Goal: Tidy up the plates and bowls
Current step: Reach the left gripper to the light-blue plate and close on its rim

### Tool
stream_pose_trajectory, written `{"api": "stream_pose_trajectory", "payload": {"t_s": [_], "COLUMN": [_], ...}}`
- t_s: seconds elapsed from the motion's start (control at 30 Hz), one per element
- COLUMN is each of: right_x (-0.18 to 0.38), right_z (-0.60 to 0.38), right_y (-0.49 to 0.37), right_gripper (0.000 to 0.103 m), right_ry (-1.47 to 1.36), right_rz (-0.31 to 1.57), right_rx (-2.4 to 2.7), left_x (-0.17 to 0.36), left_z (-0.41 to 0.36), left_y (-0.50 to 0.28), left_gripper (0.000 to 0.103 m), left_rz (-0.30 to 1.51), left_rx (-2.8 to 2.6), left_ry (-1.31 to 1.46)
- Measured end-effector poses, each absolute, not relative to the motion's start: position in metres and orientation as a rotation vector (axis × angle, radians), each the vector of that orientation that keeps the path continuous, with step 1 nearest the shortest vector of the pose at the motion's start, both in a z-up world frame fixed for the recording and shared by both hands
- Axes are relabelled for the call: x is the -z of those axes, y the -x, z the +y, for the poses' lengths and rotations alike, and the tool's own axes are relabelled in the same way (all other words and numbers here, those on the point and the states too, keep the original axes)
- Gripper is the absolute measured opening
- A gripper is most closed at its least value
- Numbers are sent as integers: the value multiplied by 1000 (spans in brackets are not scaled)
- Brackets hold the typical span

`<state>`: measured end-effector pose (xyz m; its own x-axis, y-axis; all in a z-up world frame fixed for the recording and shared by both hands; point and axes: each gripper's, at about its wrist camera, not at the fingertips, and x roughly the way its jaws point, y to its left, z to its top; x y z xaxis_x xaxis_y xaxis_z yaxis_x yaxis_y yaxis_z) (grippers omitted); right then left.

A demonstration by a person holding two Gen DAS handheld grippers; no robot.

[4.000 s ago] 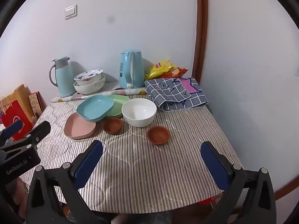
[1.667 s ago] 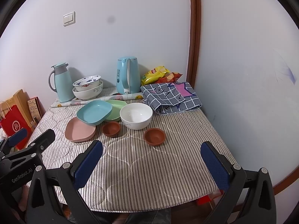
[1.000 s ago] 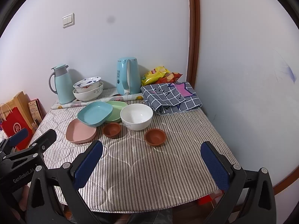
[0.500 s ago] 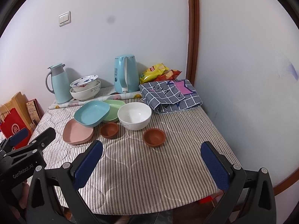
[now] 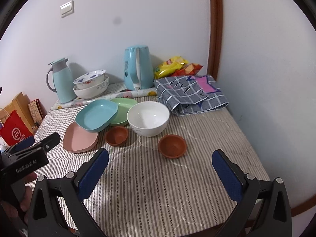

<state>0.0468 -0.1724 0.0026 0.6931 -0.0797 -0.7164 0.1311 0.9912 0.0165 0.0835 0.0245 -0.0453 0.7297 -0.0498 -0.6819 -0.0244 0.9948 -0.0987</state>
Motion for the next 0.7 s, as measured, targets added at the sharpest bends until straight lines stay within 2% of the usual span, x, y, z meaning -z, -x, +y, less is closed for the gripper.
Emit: {"api": "stream_pose_trajectory", "payload": {"t_s": [0.7], "right_x": [11], "right_z": [-135], "right_y": [-162], "right_gripper": [101], "right_ry": [-3], "right_rz": [825], "right_rx": [26], "left_x": [75], "left_z": [56], "left_y": [-170], "left_gripper": [103], "left_rz": [851], "left_rx": [-46], "left_ry": [139]}}
